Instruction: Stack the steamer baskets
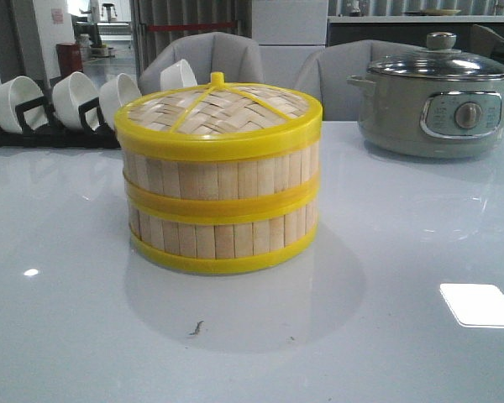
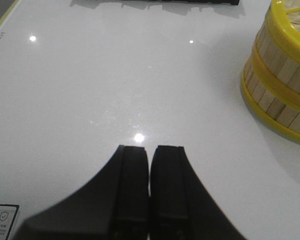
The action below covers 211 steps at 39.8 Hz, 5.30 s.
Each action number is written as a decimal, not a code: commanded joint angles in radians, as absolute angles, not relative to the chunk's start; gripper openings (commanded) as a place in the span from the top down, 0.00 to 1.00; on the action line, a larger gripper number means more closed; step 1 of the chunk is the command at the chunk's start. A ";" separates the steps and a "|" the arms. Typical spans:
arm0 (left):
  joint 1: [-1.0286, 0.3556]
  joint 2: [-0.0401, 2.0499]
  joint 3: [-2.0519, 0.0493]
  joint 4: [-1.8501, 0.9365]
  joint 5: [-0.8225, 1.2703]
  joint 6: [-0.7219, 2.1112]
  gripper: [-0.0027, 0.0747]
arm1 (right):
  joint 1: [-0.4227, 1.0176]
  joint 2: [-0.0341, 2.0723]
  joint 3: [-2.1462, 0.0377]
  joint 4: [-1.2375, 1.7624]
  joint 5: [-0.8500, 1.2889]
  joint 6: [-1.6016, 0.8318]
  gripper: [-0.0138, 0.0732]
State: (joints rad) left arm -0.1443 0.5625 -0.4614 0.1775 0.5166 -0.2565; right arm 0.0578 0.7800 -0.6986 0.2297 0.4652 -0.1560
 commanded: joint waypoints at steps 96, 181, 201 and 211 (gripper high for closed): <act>-0.150 0.563 -0.490 0.185 0.440 -0.263 0.86 | -0.044 0.305 -0.234 0.305 0.202 -0.157 0.78; -0.136 -0.018 0.007 0.164 -0.029 -0.241 0.86 | -0.044 0.305 -0.234 0.305 0.218 -0.157 0.78; -0.136 -0.018 0.007 0.068 -0.027 -0.066 0.86 | -0.044 0.305 -0.234 0.305 0.218 -0.157 0.78; -0.136 -0.018 0.007 0.068 -0.027 -0.066 0.86 | -0.044 0.305 -0.234 0.305 0.218 -0.157 0.78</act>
